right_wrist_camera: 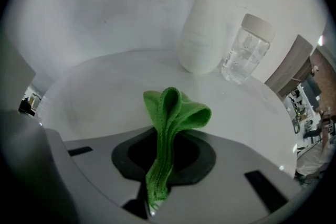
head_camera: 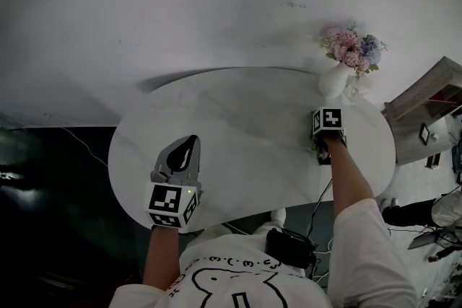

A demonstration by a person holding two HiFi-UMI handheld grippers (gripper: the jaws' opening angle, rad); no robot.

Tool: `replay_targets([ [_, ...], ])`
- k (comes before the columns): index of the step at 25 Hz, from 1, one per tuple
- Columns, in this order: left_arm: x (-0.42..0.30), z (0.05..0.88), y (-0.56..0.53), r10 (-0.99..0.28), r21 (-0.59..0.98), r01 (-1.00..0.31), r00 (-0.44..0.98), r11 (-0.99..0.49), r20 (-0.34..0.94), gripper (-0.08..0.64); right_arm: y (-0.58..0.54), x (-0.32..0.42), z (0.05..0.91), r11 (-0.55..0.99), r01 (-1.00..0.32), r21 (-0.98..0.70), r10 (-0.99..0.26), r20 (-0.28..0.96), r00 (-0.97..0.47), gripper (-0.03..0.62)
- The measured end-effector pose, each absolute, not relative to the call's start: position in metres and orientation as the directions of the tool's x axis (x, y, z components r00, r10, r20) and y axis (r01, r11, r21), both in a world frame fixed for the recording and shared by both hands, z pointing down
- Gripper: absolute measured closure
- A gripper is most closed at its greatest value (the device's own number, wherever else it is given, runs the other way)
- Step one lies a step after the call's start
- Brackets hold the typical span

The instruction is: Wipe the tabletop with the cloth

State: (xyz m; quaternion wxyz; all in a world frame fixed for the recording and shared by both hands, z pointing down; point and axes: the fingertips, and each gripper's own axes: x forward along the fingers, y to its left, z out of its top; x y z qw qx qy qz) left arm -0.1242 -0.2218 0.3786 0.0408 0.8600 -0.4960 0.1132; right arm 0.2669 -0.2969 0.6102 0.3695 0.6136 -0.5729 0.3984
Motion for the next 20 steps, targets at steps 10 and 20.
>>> replay_targets([
  [10, -0.169, 0.377, -0.218, -0.866, -0.031, -0.884, 0.451, -0.467, 0.215, 0.541, -0.296, 0.224, 0.608, -0.056, -0.998, -0.016, -0.413, 0.911, 0.009, 0.546],
  [20, -0.208, 0.378, -0.21, -0.883, -0.006, -0.901, 0.424, -0.434, 0.2, 0.541, -0.295, 0.179, 0.608, -0.027, -0.999, -0.017, -0.418, 0.908, -0.004, 0.546],
])
